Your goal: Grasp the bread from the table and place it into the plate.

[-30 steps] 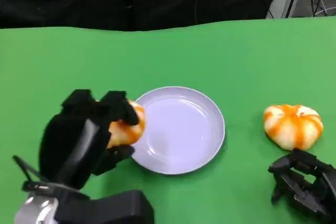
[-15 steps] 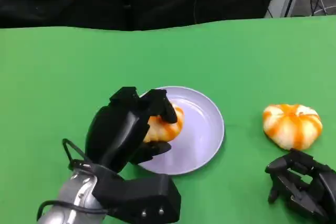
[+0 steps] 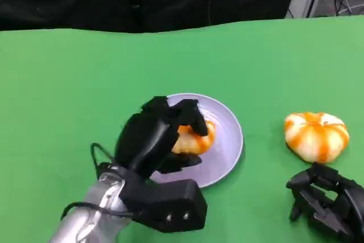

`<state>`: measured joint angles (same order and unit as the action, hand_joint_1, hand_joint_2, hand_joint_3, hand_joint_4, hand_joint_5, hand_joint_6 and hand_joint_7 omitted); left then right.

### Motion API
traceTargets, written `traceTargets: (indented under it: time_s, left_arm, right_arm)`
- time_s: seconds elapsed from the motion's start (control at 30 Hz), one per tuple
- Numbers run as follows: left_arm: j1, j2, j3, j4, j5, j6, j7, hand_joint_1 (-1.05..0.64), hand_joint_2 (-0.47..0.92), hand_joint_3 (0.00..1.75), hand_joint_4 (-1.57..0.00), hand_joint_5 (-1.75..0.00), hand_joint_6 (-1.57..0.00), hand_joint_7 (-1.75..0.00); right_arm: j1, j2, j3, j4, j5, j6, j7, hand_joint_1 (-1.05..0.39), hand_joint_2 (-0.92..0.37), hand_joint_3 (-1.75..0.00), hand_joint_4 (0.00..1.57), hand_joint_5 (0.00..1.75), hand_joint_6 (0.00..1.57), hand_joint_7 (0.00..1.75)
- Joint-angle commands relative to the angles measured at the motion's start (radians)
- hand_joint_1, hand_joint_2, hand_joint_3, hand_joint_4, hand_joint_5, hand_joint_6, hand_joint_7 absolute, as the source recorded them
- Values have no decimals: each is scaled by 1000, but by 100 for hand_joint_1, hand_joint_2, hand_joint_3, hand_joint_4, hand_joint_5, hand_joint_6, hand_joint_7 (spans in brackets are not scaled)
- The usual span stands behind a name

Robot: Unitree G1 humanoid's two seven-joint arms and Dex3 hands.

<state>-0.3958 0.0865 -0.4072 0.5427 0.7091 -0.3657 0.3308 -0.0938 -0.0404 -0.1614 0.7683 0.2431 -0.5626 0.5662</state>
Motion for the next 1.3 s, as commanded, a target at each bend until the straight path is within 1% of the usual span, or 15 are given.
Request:
traceTargets:
  time_s: [0.03, 0.43, 0.47, 0.5, 0.57, 0.63, 0.67, 0.73, 0.83, 0.87, 0.93, 1.07, 1.1, 1.17, 1.3]
  left_arm:
    - [-85, -8, -23, 135, -5, -37, 32, -9, 82, 0, -52, -175, -49, -159]
    - [-125, -23, -37, 243, -25, -71, 55, -9, 82, 0, -51, -174, -49, -157]
    - [-130, -31, -33, 268, -38, -74, 47, -14, 83, 0, -52, -160, -56, -132]
    - [-133, -37, -28, 283, -51, -74, 38, -21, 84, 0, -56, -132, -66, -97]
    - [-134, -39, -26, 291, -66, -74, 29, -35, 87, 0, -73, -63, -85, -26]
    - [-132, -39, -24, 286, -78, -65, 13, -38, 87, 0, -81, -38, -90, -7]
    - [-130, -40, -22, 280, -85, -57, 0, -49, 90, 6, -71, -21, -75, -3]
    - [-127, -39, -21, 271, -93, -47, -15, -56, 92, 10, -66, -11, -66, -1]
    - [-124, -35, -18, 257, -115, -39, -53, -57, 92, 11, -65, -8, -64, 0]
    - [-122, -32, -14, 248, -128, -34, -80, -66, 92, 25, -55, -3, -52, 0]
    - [-118, -28, -9, 232, -144, -26, -114, -71, 92, 33, -49, -1, -45, 0]
    - [-112, -26, -8, 216, -149, -16, -128, -73, 92, 35, -48, 0, -43, 0]
    - [-112, -12, -8, 189, -165, 9, -202, -73, 92, 35, -48, 0, -43, 0]
    - [-108, 9, -9, 140, -195, 53, -319, -88, 92, 54, -19, 0, -19, 0]
    - [-93, 18, -8, 86, -212, 98, -385, -94, 92, 61, -10, 0, -12, 0]
  right_arm:
    - [13, -6, 5, -9, -10, -12, -18, -24, -92, -50, 60, 173, 72, 113]
    - [12, -6, 10, -4, -9, -16, -27, -24, -92, -49, 60, 173, 72, 113]
    - [11, -6, 10, -2, -9, -18, -27, -25, -92, -49, 60, 174, 72, 113]
    - [11, -6, 11, -2, -9, -17, -27, -25, -92, -49, 60, 174, 72, 113]
    - [12, -6, 11, -3, -9, -17, -28, -25, -92, -48, 61, 174, 72, 113]
    - [12, -6, 13, -5, -11, -16, -31, -25, -92, -48, 61, 174, 72, 114]
    - [12, -7, 13, -6, -12, -16, -33, -25, -92, -48, 61, 174, 72, 114]
    - [13, -7, 14, -7, -14, -15, -35, -25, -92, -48, 61, 174, 72, 114]
    - [13, -7, 15, -6, -13, -16, -35, -25, -92, -48, 60, 174, 72, 114]
    - [12, -7, 14, -6, -12, -16, -34, -24, -92, -48, 60, 174, 72, 114]
    - [12, -7, 14, -5, -11, -16, -34, -24, -92, -48, 60, 174, 72, 114]
    - [12, -7, 14, -5, -11, -16, -34, -24, -92, -48, 60, 174, 72, 114]
    - [14, -6, 14, -10, -9, -12, -33, -24, -92, -48, 60, 174, 72, 114]
    - [15, -5, 13, -11, -4, -7, -29, -24, -92, -49, 61, 174, 72, 112]
    - [14, -5, 12, -8, -1, -7, -26, -24, -92, -50, 61, 173, 72, 111]
